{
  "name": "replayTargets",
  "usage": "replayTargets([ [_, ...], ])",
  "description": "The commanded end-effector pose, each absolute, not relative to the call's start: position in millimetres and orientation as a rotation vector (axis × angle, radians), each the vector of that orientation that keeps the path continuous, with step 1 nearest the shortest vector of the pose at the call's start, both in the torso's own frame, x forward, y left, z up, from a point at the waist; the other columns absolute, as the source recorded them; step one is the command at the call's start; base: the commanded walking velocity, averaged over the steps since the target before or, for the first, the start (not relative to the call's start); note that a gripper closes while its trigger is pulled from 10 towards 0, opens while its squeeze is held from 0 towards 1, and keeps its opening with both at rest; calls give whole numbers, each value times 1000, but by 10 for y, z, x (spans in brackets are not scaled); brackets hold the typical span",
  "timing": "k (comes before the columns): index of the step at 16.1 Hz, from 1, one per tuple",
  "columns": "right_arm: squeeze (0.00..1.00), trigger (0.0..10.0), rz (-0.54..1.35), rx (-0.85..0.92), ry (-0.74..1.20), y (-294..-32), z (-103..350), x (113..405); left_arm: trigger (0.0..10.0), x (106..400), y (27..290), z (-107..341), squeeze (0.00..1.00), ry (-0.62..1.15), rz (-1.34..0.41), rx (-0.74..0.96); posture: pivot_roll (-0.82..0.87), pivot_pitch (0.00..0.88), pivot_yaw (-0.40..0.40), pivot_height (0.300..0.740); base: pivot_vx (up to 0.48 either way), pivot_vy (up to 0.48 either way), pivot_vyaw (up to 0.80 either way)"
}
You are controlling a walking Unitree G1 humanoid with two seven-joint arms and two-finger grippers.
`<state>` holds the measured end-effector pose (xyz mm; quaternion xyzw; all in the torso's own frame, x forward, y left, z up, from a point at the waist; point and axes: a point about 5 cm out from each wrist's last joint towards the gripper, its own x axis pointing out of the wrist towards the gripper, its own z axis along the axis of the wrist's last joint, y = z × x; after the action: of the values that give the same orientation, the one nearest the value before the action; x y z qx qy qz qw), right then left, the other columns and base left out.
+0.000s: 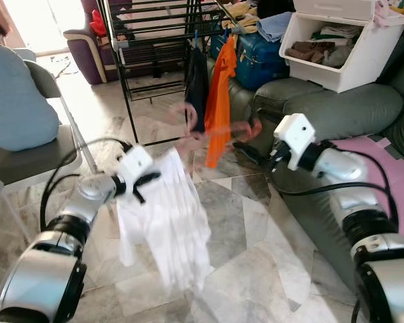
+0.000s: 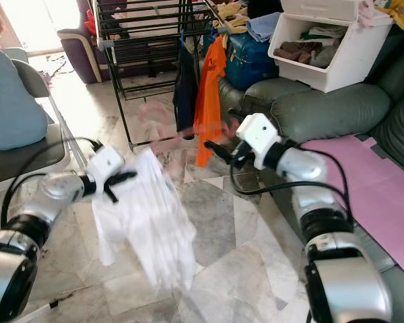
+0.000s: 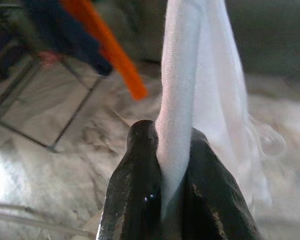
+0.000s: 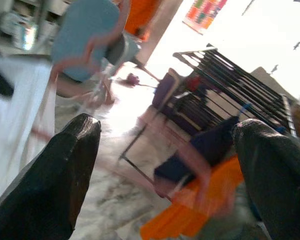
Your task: Hang hanger
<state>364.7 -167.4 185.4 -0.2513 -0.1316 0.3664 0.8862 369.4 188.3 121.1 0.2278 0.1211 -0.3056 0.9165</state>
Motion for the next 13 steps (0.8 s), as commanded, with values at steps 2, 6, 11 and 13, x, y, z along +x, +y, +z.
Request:
replayTargets([
  [2,1000,10000,707,-496,-331,-1616,1853,3618,0,3885,1846,1660,0,89,-522,340,-81,0,19,740,0,0,0],
  [6,365,10000,708,-428,-226,-1514,1588,3573,0,3901,1683,1840,0,-2,-590,278,-75,0,14,740,0,0,0],
  [11,0,10000,608,-254,-70,-1468,1412,3672,0,3644,1330,2114,0,-189,-945,303,-62,0,11,740,0,0,0],
  [13,0,10000,587,-197,-39,-1409,1371,3687,0,3535,1259,2137,0,-193,-1046,360,-59,0,11,740,0,0,0],
])
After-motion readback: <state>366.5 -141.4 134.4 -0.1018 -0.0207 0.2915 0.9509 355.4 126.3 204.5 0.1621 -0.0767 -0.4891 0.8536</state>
